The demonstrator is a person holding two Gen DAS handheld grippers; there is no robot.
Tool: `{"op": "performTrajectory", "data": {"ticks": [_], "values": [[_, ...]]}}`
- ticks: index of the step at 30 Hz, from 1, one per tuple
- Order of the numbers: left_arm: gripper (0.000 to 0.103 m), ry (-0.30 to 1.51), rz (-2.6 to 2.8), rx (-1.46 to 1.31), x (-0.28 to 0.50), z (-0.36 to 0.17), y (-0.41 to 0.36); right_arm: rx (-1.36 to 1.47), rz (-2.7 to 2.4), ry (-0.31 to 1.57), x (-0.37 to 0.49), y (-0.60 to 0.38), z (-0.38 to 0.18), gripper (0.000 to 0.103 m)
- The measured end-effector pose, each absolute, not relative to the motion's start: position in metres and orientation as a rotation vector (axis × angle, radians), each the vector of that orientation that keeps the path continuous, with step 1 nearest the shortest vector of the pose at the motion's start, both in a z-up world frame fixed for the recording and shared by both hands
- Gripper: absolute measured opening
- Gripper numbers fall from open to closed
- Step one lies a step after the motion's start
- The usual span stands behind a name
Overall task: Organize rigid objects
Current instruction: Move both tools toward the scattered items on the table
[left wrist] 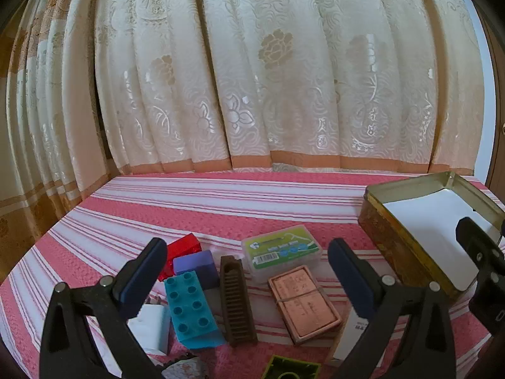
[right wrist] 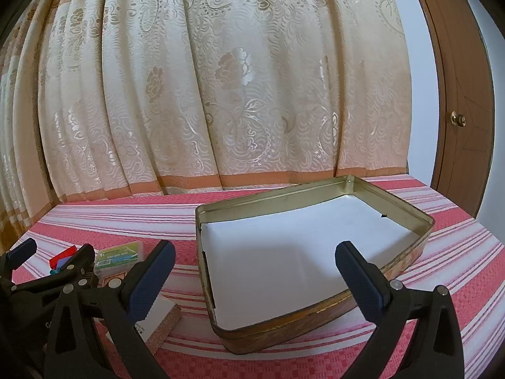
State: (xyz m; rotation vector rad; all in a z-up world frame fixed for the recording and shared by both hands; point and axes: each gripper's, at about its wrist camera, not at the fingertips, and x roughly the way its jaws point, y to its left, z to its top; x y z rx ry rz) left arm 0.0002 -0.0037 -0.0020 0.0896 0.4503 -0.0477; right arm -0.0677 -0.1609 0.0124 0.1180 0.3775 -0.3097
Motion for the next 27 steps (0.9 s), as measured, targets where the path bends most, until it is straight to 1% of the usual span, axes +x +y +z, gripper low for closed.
{"op": "performTrajectory", "data": {"ticks": [27], "values": [[0.103, 0.503, -0.033, 0.042, -0.002, -0.005, 0.009, 0.062, -0.288, 0.389, -0.067, -0.155, 0.014, 0.102]]}}
